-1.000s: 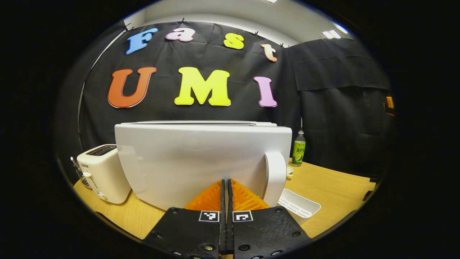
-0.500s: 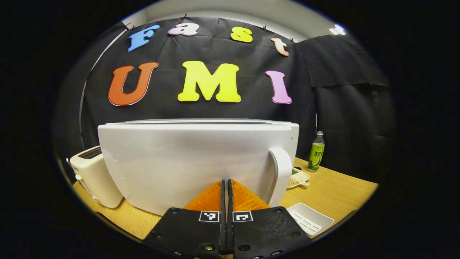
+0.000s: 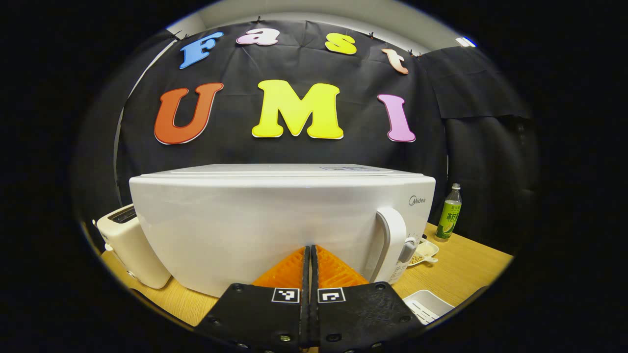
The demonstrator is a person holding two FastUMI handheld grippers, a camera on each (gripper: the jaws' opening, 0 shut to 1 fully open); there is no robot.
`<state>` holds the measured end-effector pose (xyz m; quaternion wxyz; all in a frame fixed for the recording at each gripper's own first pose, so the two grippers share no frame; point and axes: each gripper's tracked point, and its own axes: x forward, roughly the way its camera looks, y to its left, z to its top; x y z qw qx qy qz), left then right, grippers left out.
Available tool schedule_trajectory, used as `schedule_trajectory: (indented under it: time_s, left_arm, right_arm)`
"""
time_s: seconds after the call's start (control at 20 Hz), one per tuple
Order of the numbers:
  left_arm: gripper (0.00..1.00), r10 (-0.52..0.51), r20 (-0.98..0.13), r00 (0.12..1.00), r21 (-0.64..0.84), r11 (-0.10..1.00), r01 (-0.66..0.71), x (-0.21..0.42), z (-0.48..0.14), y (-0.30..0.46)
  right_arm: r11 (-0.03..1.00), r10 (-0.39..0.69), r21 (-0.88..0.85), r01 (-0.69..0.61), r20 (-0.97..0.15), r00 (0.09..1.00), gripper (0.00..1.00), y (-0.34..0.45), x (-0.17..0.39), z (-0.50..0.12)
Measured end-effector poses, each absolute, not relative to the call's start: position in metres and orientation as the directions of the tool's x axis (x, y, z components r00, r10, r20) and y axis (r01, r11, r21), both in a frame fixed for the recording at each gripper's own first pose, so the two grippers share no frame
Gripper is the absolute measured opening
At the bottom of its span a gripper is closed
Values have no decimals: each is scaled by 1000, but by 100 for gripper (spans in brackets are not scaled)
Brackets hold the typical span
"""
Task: Open the microwave oven with the left hand, put the food in, and close the microwave oven.
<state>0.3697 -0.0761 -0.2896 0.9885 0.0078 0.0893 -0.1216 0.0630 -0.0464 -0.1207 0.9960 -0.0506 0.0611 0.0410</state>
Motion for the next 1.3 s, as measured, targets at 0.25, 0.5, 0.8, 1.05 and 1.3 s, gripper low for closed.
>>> schedule_trajectory:
  time_s: [0.25,0.5,0.8,1.05,1.3]
  left_arm:
    - [0,-157,-235,959,22,986,167,367,-296,-62]
    - [0,-104,-307,946,11,994,112,326,-294,-47]
    - [38,-137,-327,935,-62,990,123,241,-251,-37]
    - [92,-110,-266,958,-19,994,109,170,-179,-21]
    - [97,-69,-170,983,-26,998,66,89,-90,1]
  right_arm:
    - [993,65,-90,-77,-129,990,98,-41,53,-120]
    - [994,45,-93,-58,-140,989,98,-38,43,-122]
    - [995,40,-87,-51,-123,992,98,-29,21,-110]
    - [994,26,-107,-34,-77,997,98,-21,-6,-88]
    - [994,4,-107,-6,-23,1000,98,-18,-32,-54]
